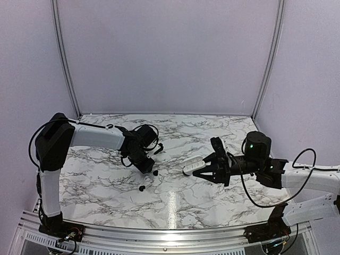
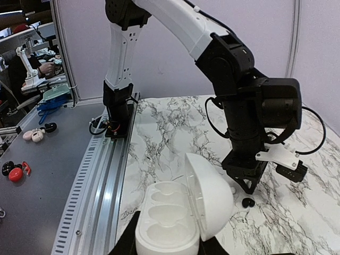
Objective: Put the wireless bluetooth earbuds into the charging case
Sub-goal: Move the right earbud to the center of the board, then pick up the right earbud from the center of the board.
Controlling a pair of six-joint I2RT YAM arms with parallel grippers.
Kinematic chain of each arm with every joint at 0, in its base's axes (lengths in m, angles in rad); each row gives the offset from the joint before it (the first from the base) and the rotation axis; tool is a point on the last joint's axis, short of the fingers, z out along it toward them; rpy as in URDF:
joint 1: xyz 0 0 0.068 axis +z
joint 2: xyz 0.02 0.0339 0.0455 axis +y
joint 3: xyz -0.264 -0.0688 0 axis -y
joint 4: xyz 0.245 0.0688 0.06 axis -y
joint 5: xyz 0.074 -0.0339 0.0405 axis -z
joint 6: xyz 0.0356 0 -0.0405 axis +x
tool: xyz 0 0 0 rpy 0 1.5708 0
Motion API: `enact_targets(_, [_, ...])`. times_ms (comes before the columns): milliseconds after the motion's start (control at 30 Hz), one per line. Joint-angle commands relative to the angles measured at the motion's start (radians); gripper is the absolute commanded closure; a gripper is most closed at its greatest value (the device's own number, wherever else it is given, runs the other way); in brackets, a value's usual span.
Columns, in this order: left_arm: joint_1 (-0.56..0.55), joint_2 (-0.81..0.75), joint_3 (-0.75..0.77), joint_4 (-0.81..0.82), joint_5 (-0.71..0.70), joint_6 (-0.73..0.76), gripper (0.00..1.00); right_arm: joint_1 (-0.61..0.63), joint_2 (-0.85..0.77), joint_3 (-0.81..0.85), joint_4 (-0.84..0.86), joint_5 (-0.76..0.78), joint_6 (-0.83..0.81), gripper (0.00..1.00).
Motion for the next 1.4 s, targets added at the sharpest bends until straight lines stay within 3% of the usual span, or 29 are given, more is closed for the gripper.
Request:
enact_targets(0, [0.007,-0.057,-0.073,-0.060,-0.029,-0.077,0.67,0.010,0.006,0.015,0.008,0.012,-0.004,1.00])
enact_targets(200, [0.012,-0.088,-0.135,-0.038,-0.010,-0.124,0.70,0.010,0.011,0.015,0.008,0.016,-0.004,1.00])
enact_targets(600, [0.027,-0.138,-0.158,0.001,-0.033,-0.158,0.54,0.010,0.010,0.013,0.003,0.018,-0.003,1.00])
enact_targets(1067, [0.077,-0.355,-0.418,0.308,0.099,-0.370,0.66,0.010,0.005,0.011,0.005,0.019,0.002,1.00])
enact_targets(1367, [0.087,-0.329,-0.459,0.407,0.128,-0.493,0.77,0.009,0.007,0.009,0.005,0.021,0.003,1.00])
